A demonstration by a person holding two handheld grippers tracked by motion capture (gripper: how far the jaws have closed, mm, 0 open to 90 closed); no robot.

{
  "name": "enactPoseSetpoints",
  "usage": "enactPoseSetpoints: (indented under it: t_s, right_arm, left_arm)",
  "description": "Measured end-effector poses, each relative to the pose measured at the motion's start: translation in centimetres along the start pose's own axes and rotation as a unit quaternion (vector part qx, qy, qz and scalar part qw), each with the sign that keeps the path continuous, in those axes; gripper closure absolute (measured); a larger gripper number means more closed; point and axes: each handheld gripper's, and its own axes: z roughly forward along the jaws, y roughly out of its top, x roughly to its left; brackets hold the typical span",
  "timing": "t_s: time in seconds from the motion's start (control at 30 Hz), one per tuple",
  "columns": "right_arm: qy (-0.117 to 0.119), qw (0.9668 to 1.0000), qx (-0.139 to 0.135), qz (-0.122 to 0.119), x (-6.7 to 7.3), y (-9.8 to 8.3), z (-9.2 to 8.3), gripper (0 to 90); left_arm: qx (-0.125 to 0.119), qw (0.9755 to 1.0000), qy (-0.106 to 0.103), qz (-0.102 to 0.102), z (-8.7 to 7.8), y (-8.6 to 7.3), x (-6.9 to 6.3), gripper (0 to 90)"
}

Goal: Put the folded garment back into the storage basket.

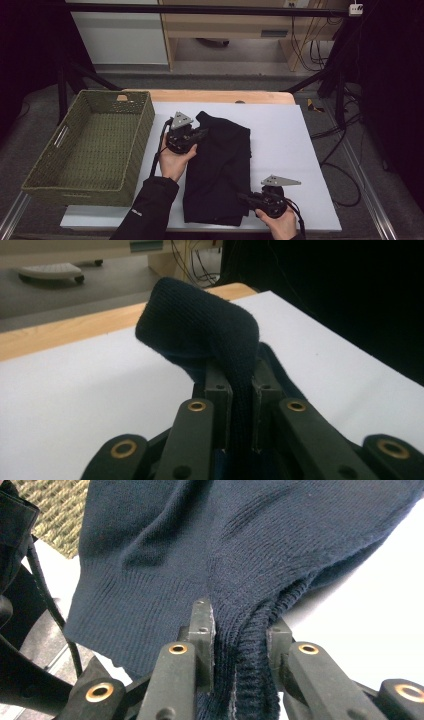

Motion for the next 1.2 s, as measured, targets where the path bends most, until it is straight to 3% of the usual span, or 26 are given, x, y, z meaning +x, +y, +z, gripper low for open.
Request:
enactPoseSetpoints:
  t_s: [0.17,0.7,1.2]
  right_arm:
    - [0.006,0.9998,-0.009,-0.014,0.4,0.5,-0.4,75.0]
    - [0.018,0.9976,-0.055,-0.039,1.5,3.0,-1.2,75.0]
    - [0.033,0.9925,-0.096,-0.069,3.8,6.1,-0.8,75.0]
  left_arm:
    - [-0.012,0.9999,-0.003,0.008,-1.1,1.3,-0.4,82.1]
    - [-0.039,0.9971,0.005,0.065,-4.5,6.0,-2.4,82.1]
    - [-0.054,0.994,0.039,0.086,-8.2,9.7,-1.0,82.1]
